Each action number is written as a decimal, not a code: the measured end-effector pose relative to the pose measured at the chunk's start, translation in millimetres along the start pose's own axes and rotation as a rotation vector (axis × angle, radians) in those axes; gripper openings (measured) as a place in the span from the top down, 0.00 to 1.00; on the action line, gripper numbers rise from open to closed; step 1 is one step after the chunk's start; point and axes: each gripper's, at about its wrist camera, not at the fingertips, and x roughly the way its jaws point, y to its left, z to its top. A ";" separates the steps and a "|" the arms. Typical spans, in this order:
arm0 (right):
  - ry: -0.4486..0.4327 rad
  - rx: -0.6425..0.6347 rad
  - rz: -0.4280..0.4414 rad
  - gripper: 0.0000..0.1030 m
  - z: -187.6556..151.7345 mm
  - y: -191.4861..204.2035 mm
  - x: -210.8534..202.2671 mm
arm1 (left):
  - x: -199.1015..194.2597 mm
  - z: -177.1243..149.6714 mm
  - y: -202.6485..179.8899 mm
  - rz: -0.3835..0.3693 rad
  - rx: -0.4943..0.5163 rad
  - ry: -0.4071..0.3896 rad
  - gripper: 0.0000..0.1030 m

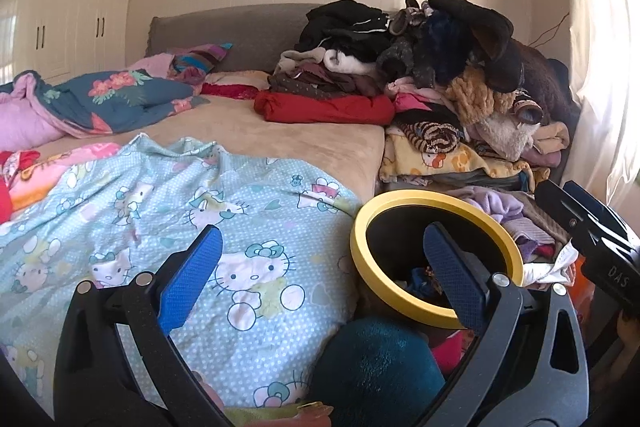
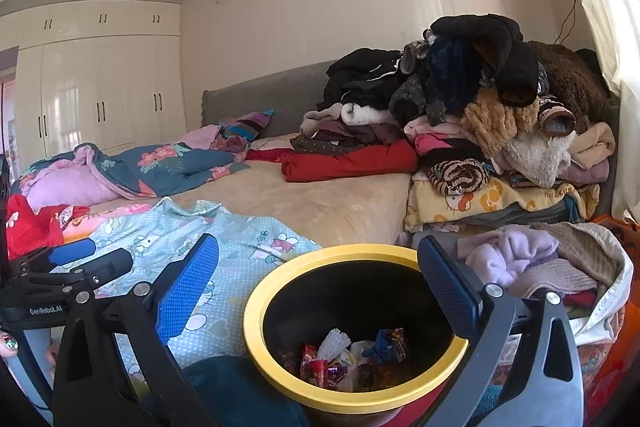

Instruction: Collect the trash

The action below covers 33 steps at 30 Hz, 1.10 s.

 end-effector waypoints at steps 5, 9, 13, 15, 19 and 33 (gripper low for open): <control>0.003 -0.001 0.003 0.06 -0.8 0.9 0.7 | -0.3 -0.6 1.0 0.000 -0.003 -0.003 0.10; 0.003 0.000 0.002 0.06 -1.1 1.0 0.7 | -0.8 -0.1 1.7 0.006 -0.007 -0.011 0.10; 0.003 0.001 0.000 0.06 -1.6 0.5 1.2 | -0.7 0.7 3.2 0.005 -0.012 -0.010 0.10; 0.004 0.001 -0.001 0.06 -1.9 0.3 1.2 | -0.5 1.0 3.1 0.009 -0.012 -0.011 0.10; 0.005 0.001 -0.001 0.06 -1.9 0.2 1.1 | -0.9 0.8 3.3 0.006 -0.011 -0.011 0.10; 0.008 0.003 -0.008 0.06 -4.7 -4.2 2.6 | -0.7 1.0 2.2 0.009 -0.007 -0.012 0.10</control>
